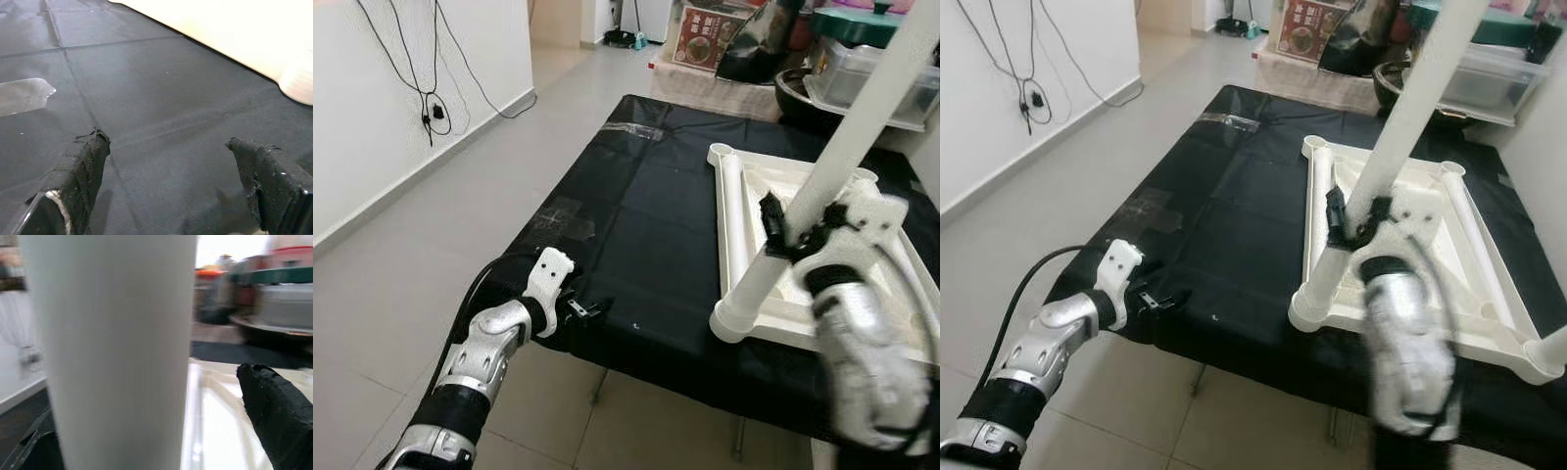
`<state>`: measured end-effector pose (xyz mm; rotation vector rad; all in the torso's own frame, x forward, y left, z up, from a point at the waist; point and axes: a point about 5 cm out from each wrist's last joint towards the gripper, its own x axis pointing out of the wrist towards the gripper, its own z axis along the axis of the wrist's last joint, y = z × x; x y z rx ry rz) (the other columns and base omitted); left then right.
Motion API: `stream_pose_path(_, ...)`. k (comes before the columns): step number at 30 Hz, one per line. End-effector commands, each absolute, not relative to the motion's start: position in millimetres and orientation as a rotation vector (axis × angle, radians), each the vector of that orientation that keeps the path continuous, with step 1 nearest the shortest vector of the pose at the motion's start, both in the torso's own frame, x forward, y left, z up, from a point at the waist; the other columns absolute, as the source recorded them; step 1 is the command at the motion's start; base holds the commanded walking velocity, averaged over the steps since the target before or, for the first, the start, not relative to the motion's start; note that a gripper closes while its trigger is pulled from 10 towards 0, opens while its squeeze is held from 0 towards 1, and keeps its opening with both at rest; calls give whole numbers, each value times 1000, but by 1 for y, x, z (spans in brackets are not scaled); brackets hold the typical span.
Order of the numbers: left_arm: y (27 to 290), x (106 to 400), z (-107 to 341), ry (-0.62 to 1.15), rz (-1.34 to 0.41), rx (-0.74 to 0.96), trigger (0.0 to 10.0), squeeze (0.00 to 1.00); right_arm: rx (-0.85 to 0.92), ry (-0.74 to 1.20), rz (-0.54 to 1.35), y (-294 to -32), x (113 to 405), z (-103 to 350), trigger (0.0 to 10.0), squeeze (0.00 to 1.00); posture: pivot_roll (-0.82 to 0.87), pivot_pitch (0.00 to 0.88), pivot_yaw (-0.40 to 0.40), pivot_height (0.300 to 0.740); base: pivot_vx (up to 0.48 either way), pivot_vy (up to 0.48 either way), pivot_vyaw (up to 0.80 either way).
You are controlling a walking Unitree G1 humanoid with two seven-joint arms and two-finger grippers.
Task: Building children table
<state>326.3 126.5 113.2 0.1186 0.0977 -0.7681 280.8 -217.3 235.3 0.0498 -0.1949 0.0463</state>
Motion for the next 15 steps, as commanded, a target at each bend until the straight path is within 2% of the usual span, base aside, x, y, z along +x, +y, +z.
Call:
stream_pose_path(1,121,325,108,114,-788,124,10000,0,75,-145,175,-220,283,228,10000,0,120,0,-110,740,0,0,0)
stream_pose_path(3,120,326,108,112,-789,124,10000,0,30,-98,284,-228,287,222,10000,0,127,0,-120,740,0,0,0)
stream_pose_path(9,120,326,108,109,-787,123,10000,0,1,32,443,-246,297,202,10000,0,133,0,-126,740,0,0,0)
stream_pose_path(10,119,326,107,109,-788,124,10000,0,9,46,461,-251,303,199,4667,0,137,0,-130,740,0,0,0)
stream_pose_path(11,119,326,107,109,-789,124,10000,0,20,52,467,-255,309,199,3961,0,137,0,-130,740,0,0,0)
stream_pose_path(12,119,326,107,109,-789,125,10000,0,39,51,479,-259,313,199,0,0,142,0,-133,740,0,0,0)
stream_pose_path(15,119,326,107,108,-789,125,10000,0,55,41,482,-262,316,201,0,0,146,0,-136,740,0,0,0)
